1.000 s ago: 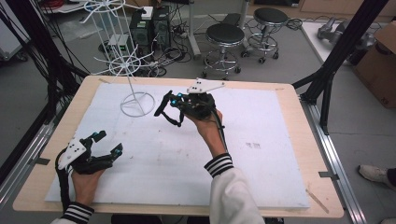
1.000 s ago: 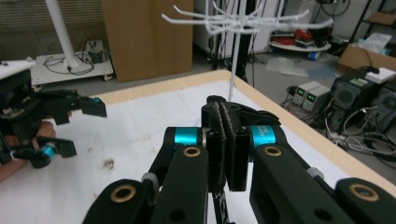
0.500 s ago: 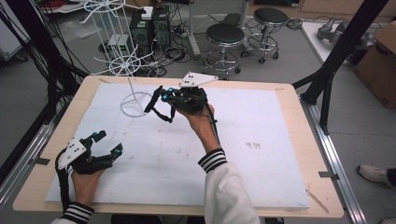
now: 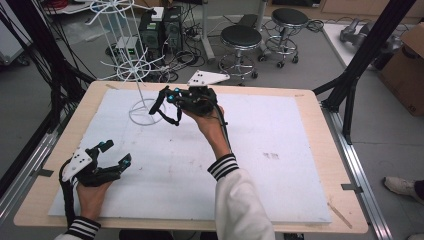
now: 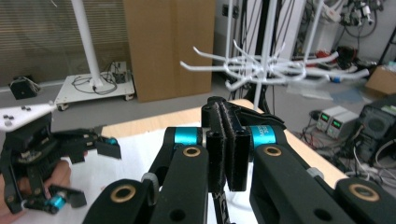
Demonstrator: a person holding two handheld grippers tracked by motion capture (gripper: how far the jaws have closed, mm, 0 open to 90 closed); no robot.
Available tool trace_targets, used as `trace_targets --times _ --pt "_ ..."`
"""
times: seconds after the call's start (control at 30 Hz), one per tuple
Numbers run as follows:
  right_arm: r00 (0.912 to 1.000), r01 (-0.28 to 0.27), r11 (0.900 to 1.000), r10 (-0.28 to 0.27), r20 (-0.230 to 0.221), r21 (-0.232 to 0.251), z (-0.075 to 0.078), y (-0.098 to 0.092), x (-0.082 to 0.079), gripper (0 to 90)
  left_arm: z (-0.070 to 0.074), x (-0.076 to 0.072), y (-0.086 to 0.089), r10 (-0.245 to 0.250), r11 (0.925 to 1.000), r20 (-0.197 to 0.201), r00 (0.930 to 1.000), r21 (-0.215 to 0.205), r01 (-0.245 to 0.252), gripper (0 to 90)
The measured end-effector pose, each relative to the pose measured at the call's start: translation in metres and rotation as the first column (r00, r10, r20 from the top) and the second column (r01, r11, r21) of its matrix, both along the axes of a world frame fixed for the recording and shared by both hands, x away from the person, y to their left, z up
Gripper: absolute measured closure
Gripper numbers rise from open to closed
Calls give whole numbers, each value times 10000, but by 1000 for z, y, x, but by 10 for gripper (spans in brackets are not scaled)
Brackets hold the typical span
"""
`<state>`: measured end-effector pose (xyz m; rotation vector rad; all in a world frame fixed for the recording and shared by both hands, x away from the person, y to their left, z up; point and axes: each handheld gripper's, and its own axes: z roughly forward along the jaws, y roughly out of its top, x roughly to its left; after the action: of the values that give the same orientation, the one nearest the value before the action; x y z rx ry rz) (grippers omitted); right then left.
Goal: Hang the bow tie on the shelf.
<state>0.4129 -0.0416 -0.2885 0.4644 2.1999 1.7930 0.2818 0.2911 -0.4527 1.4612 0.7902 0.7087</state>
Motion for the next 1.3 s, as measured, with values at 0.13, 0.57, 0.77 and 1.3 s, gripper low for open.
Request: trace_targets --times 0.13,0.57,0.77,1.3 --pt "9996 -257 9996 256 90 85 6 8 1 886 0 0 0 -5 10000 -10 10000 -9 5 145" --pt "9960 -806 9966 798 405 170 26 28 0 886 0 0 0 -7 10000 -11 10000 -9 7 145" --pt "9952 -845 9962 833 517 210 34 35 4 886 0 0 0 -13 10000 -8 10000 -16 13 144" --pt "9979 -568 9982 563 305 165 36 51 26 886 0 0 0 8 10000 -7 10000 -73 -8 145"
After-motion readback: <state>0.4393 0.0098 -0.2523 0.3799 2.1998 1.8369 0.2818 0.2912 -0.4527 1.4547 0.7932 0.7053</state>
